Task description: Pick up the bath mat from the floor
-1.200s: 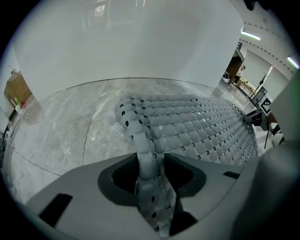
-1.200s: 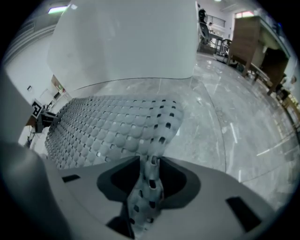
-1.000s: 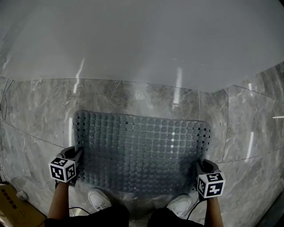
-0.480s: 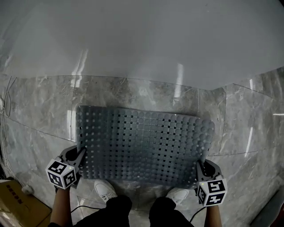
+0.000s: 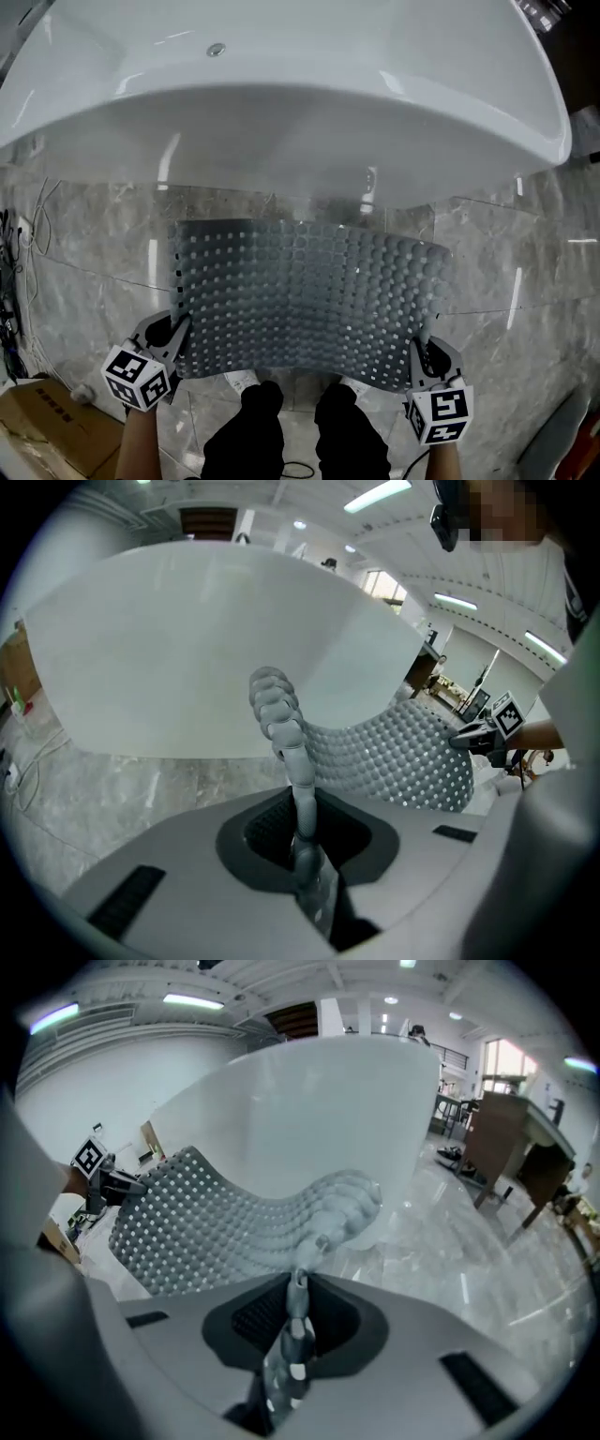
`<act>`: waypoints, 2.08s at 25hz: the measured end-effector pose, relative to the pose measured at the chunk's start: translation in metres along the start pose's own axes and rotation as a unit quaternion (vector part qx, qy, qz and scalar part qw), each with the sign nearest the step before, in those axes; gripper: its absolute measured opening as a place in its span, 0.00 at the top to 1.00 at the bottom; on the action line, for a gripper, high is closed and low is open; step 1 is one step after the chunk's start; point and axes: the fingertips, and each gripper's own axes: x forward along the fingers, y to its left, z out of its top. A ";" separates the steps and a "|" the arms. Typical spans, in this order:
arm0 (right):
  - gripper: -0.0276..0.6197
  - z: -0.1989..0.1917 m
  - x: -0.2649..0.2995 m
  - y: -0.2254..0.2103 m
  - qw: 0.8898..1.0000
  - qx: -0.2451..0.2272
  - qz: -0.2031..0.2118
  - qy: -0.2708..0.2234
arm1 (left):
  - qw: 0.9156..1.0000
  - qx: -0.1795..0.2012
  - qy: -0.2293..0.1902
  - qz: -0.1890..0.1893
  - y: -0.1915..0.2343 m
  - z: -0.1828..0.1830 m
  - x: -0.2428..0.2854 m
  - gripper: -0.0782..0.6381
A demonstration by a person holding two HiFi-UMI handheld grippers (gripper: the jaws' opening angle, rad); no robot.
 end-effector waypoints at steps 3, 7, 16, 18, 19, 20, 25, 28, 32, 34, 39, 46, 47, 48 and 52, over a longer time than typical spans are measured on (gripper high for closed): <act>0.85 0.059 -0.068 -0.010 1.000 -0.005 -0.011 -0.027 | 1.000 0.003 -0.028 0.001 -0.029 0.072 -0.057 0.82; 0.85 0.156 -0.168 -0.025 0.997 -0.004 -0.031 -0.074 | 0.997 0.001 -0.073 0.009 -0.062 0.180 -0.143 0.82; 0.85 0.337 -0.393 -0.036 0.976 -0.015 -0.076 -0.204 | 0.978 0.017 -0.206 0.023 -0.131 0.383 -0.351 0.82; 0.85 0.369 -0.430 -0.038 0.968 -0.021 -0.085 -0.235 | 0.971 0.029 -0.237 0.027 -0.142 0.420 -0.386 0.82; 0.85 0.382 -0.447 -0.038 0.964 -0.023 -0.090 -0.250 | 0.967 0.034 -0.251 0.028 -0.146 0.436 -0.401 0.82; 0.85 0.393 -0.462 -0.038 0.960 -0.023 -0.095 -0.263 | 0.963 0.038 -0.264 0.030 -0.151 0.449 -0.415 0.82; 0.85 0.425 -0.519 -0.031 0.942 -0.018 -0.108 -0.319 | 0.946 0.057 -0.316 0.038 -0.170 0.487 -0.467 0.82; 0.85 0.437 -0.542 -0.027 0.932 -0.028 -0.118 -0.343 | 0.937 0.068 -0.339 0.040 -0.180 0.498 -0.488 0.82; 0.85 0.447 -0.564 -0.031 0.923 -0.029 -0.128 -0.362 | 0.930 0.078 -0.357 0.042 -0.191 0.505 -0.503 0.82; 0.85 0.448 -0.571 -0.034 0.920 -0.030 -0.132 -0.367 | 0.927 0.079 -0.363 0.044 -0.197 0.507 -0.508 0.82; 0.85 0.451 -0.583 -0.027 0.916 -0.031 -0.135 -0.377 | 0.923 0.083 -0.374 0.045 -0.197 0.504 -0.522 0.82; 0.85 0.453 -0.583 -0.016 0.915 -0.032 -0.134 -0.380 | 0.920 0.098 -0.377 0.049 -0.195 0.505 -0.526 0.82; 0.85 0.453 -0.583 -0.015 0.914 -0.033 -0.135 -0.380 | 0.919 0.099 -0.377 0.049 -0.195 0.504 -0.527 0.82; 0.85 0.453 -0.584 -0.013 0.914 -0.034 -0.135 -0.380 | 0.919 0.100 -0.378 0.049 -0.194 0.504 -0.527 0.82; 0.85 0.452 -0.585 -0.009 0.914 -0.034 -0.138 -0.379 | 0.919 0.099 -0.379 0.046 -0.191 0.503 -0.528 0.82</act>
